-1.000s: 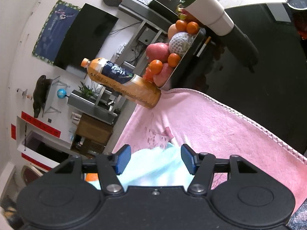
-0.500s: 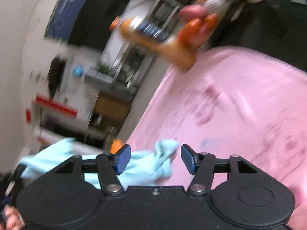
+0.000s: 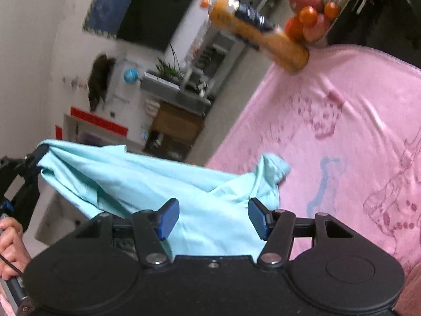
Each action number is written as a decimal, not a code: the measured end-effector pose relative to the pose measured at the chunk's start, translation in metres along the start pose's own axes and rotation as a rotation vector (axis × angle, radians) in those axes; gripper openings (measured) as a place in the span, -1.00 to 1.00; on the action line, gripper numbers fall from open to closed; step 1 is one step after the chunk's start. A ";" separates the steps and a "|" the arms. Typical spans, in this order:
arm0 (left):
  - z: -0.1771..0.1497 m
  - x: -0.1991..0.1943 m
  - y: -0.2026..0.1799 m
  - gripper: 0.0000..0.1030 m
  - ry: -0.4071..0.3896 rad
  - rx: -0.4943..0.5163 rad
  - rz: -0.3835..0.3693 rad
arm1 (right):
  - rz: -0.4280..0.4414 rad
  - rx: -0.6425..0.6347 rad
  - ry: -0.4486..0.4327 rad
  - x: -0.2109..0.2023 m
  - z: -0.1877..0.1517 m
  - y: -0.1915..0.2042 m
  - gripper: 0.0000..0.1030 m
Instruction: Fold clothes
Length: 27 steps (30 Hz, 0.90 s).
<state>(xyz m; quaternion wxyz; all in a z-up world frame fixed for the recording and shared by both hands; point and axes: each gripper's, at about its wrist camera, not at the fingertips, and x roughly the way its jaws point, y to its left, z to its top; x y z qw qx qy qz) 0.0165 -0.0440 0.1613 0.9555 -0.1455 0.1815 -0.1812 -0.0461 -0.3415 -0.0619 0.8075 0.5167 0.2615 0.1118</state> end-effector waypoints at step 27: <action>-0.233 0.056 0.288 -0.95 0.447 -0.333 0.508 | -0.432 0.118 0.154 0.077 -0.053 -0.097 -0.09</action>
